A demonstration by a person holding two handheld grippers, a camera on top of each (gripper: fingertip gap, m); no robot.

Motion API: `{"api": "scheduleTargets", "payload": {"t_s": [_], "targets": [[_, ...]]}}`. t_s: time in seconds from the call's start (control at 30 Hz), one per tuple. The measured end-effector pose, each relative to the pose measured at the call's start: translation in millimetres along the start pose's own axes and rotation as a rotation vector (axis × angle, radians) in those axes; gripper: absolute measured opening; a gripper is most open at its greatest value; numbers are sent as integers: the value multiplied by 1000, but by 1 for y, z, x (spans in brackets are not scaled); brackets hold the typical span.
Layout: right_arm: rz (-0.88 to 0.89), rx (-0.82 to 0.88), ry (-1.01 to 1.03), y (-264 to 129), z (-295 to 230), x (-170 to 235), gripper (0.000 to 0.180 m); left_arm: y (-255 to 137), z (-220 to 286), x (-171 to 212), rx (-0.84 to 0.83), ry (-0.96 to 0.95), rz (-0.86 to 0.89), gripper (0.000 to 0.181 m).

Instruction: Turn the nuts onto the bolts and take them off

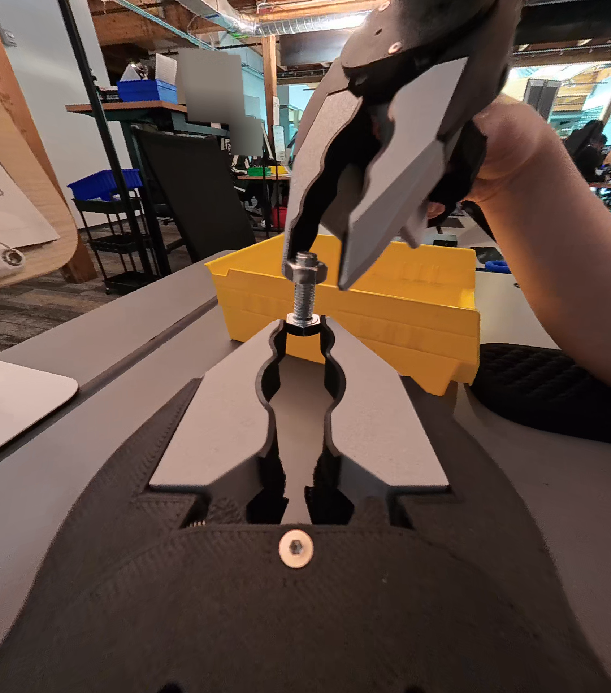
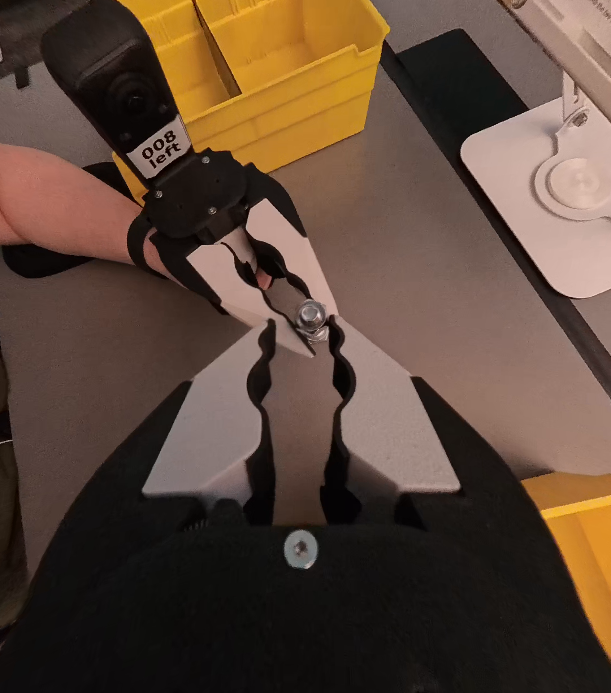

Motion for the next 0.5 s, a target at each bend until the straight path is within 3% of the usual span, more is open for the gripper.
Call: {"api": "scheduleTargets", "payload": {"t_s": [0.1,0.2,0.23,0.33,0.4,0.5], "targets": [[-41,-9,-3,1,-3,2,37,-1,-3,1,-27,-8,-11,16],[-37,-96,-66,-2,-16,2,25,-2,-7,1,-51,-32,-10,16],[-41,-55,-62,-3,-15,1,26,-3,-8,1,-53,-33,-7,15],[-50,84,-10,-4,-5,-1,37,-3,-6,0,-62,-6,-1,16],[-48,76,-4,0,-3,-1,51,-2,-4,0,-53,0,-5,16],[-80,4,-29,4,-11,0,48,-1,-4,2,-55,-5,-19,16]]}}
Point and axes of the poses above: each gripper's, where its closed fingertips meet, y out along the fingers, x out of its underside, z = x × y across the jaws, the point moved 10 cm from there along -y, back along the fingers, and after that the axes turned 1 degree about y, right-handed, at the moved point
